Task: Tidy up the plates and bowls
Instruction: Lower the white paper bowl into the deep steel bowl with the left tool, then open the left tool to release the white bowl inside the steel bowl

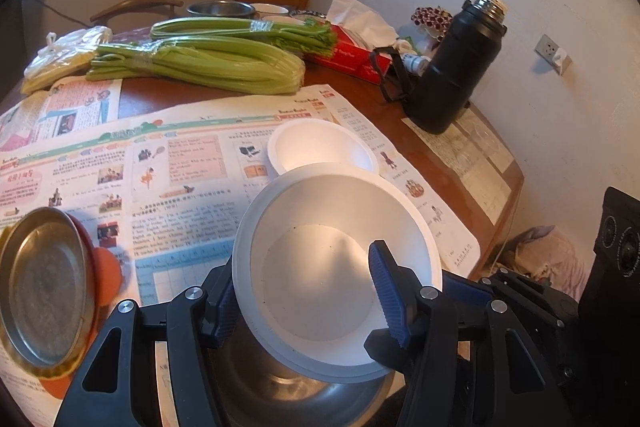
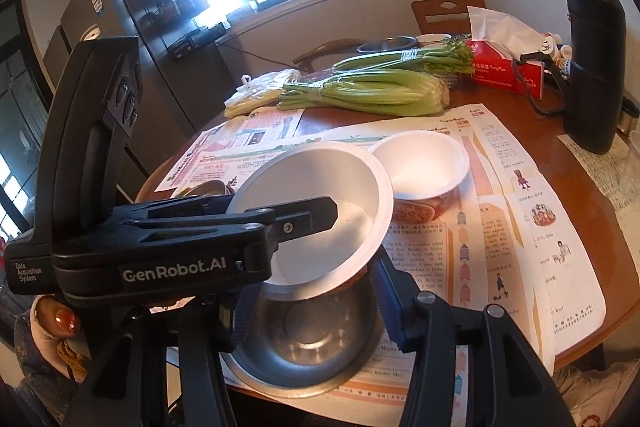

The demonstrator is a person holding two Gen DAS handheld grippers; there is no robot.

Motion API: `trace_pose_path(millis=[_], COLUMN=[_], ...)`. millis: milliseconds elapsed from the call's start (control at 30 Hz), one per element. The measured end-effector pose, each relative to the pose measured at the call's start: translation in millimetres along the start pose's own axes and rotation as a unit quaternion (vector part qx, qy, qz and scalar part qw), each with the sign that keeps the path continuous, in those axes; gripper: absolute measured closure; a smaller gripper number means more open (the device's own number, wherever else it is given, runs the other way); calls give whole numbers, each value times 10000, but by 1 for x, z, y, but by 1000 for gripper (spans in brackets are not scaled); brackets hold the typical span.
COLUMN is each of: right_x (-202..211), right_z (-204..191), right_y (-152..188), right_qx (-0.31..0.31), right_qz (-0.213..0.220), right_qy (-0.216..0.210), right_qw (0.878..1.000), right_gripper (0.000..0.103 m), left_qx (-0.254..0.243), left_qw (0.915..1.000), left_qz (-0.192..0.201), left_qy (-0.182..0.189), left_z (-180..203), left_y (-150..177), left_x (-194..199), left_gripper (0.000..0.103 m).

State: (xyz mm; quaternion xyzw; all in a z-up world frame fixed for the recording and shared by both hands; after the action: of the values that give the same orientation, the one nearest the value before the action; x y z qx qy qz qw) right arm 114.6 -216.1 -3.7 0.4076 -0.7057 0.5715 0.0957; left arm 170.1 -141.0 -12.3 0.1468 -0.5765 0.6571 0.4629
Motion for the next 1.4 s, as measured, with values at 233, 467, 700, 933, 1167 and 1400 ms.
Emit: trace_pose_path(millis=[233, 467, 700, 933, 1167, 1400], right_x=[-7, -17, -17, -22, -26, -32], right_z=[-1, -10, -8, -10, -8, -6], right_y=[12, 28, 36, 43, 44, 47], right_qx=[22, 133, 111, 151, 129, 131], right_qz=[-211, -419, -508, -598, -590, -649], right_qy=[-8, -95, -156, -245, -284, -323], right_qw=[9998, 9990, 9985, 9978, 9978, 9973], right_gripper=[50, 50, 50, 50, 50, 50], left_qx=[87, 191, 78, 155, 172, 168], left_qw=[9999, 9997, 9996, 9989, 9984, 9978], left_qz=[-80, -152, -182, -274, -281, -369], left_qy=[-27, -44, -210, -360, -468, -528], left_z=[-10, -22, -20, -27, -31, -33], left_y=[15, 32, 40, 47, 48, 50], left_x=[-5, -6, -7, -8, -10, -12], left_gripper=[43, 43, 44, 43, 43, 43])
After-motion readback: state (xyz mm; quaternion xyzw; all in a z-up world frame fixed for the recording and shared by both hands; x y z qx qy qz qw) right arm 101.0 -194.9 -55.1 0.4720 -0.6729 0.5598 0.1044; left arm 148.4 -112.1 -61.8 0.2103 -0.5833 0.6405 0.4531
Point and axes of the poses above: each gripper's, at about its wrist camera, not at the fingertips, and x roughly against the way its jaws point, z to its right, y to its underside, the point moved 6 cm from there along -x, roughly the way its jaws point, and after that the axes turned 2 degrees about z, right-handed, at the moved point
